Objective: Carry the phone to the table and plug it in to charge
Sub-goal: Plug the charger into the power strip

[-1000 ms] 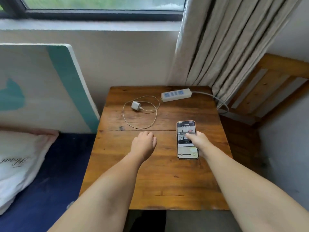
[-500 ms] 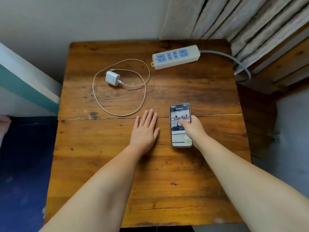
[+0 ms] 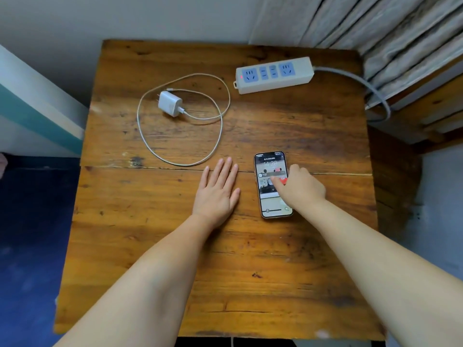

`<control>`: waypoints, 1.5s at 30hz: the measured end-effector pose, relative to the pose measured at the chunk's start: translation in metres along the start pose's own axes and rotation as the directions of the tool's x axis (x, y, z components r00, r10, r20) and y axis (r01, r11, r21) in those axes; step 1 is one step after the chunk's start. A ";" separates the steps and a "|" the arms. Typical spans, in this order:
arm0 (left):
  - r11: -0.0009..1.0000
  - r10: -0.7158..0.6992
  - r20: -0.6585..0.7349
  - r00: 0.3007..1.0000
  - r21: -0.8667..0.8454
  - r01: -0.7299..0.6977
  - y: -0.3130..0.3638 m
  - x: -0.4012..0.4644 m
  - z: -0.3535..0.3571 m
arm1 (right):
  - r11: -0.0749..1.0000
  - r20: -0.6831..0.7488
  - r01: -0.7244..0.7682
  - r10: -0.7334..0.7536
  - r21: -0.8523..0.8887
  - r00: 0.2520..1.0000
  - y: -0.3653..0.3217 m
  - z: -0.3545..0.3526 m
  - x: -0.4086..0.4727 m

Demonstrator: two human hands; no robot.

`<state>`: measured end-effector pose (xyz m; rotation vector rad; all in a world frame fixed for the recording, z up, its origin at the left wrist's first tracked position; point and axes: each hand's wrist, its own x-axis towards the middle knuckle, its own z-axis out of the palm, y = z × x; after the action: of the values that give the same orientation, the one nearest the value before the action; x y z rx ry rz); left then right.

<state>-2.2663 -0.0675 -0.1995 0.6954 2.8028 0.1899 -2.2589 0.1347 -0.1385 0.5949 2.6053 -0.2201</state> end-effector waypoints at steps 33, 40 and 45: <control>0.613 -0.769 -0.068 0.636 -0.360 0.703 -0.158 0.061 -0.082 | 0.788 -0.133 0.547 -0.533 0.283 0.836 -0.245 -0.030 0.097; 0.308 -0.827 -0.017 0.563 -0.850 0.427 -0.149 0.066 -0.111 | 0.284 -0.159 0.273 -0.366 0.919 0.917 -0.221 -0.095 0.087; 0.424 -0.756 -0.138 0.640 -0.848 0.317 -0.120 0.080 -0.138 | -0.203 -0.050 0.035 -0.069 0.979 0.996 -0.140 -0.149 0.097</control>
<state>-2.4252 -0.1443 -0.1059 -0.6366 2.7405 1.5272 -2.4583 0.0832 -0.0451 0.8673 1.7191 -2.5233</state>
